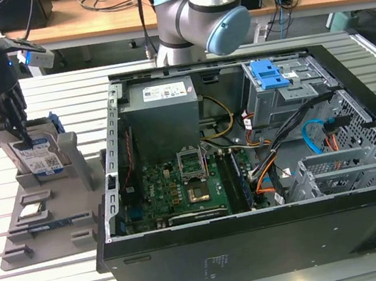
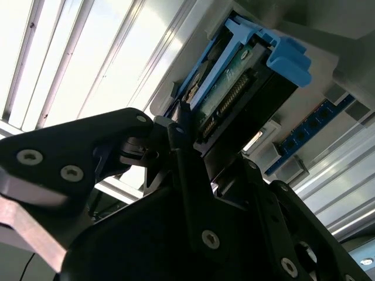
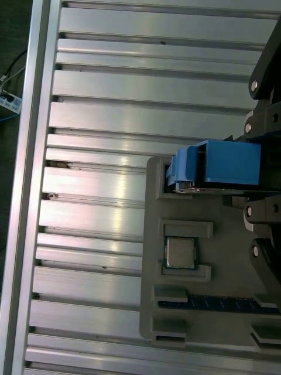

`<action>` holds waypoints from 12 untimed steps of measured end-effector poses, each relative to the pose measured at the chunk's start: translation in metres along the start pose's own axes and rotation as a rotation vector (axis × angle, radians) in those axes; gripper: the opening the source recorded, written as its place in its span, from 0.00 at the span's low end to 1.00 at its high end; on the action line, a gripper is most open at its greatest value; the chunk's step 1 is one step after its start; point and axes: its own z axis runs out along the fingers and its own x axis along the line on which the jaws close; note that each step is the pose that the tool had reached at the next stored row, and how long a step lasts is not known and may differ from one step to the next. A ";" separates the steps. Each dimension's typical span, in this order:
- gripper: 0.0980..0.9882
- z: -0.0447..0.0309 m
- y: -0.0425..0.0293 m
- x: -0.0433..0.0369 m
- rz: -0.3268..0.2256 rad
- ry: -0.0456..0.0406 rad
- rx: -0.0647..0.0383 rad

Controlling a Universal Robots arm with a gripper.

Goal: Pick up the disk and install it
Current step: 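Pick up the disk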

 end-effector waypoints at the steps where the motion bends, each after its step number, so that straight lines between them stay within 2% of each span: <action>1: 0.31 -0.0003 -0.0001 0.0000 0.000 -0.0001 0.000; 8: 0.31 -0.0056 0.0001 -0.0001 0.000 0.0001 0.000; 12: 0.31 -0.0113 0.0004 -0.0005 0.000 0.0000 0.000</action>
